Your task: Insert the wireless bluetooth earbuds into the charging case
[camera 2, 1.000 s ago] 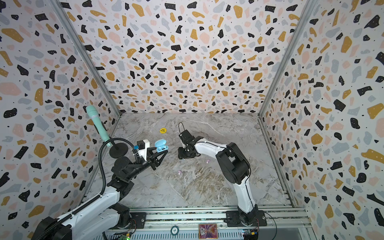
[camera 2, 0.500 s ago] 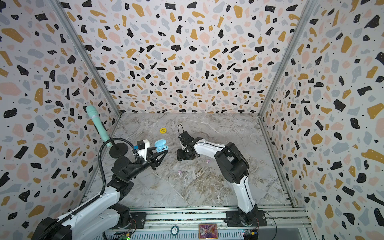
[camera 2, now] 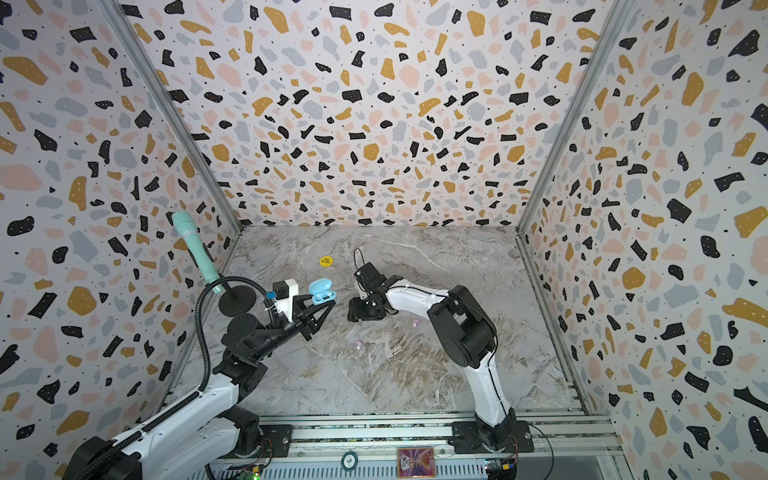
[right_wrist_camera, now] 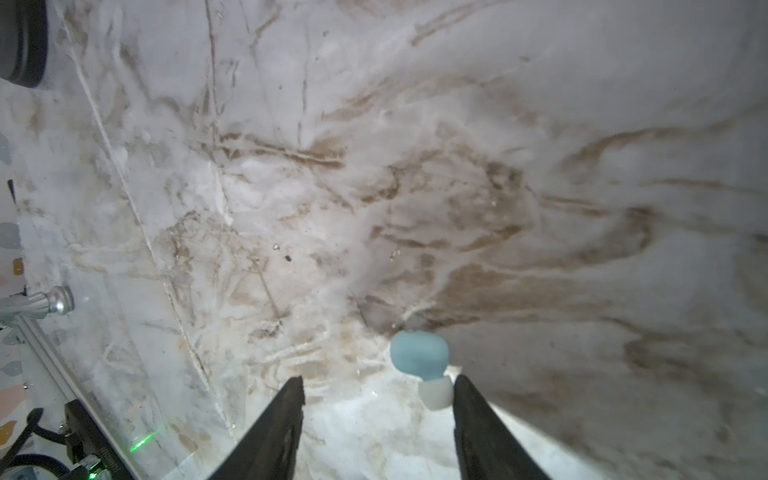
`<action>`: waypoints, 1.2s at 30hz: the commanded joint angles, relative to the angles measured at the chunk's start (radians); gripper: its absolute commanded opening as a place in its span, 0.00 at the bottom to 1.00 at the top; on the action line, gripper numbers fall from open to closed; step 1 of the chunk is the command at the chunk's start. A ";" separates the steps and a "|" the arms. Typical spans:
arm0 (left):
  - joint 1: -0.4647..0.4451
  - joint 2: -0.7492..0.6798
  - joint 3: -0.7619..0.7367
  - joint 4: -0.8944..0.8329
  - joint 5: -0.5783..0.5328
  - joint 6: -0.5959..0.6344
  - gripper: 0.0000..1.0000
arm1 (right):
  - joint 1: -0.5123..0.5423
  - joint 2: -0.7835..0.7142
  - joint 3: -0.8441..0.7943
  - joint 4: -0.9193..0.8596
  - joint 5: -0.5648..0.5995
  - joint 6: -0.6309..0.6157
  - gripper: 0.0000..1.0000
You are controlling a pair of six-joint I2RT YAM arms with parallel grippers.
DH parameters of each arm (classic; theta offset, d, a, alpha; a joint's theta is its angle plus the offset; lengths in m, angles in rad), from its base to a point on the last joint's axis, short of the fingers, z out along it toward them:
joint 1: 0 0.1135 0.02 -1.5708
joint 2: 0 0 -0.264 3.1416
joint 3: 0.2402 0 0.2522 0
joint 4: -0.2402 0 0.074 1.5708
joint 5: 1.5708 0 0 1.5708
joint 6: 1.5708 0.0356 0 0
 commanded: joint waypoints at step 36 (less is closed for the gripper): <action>0.006 -0.014 0.020 0.042 0.016 -0.005 0.12 | -0.018 0.010 0.094 -0.075 0.077 -0.015 0.59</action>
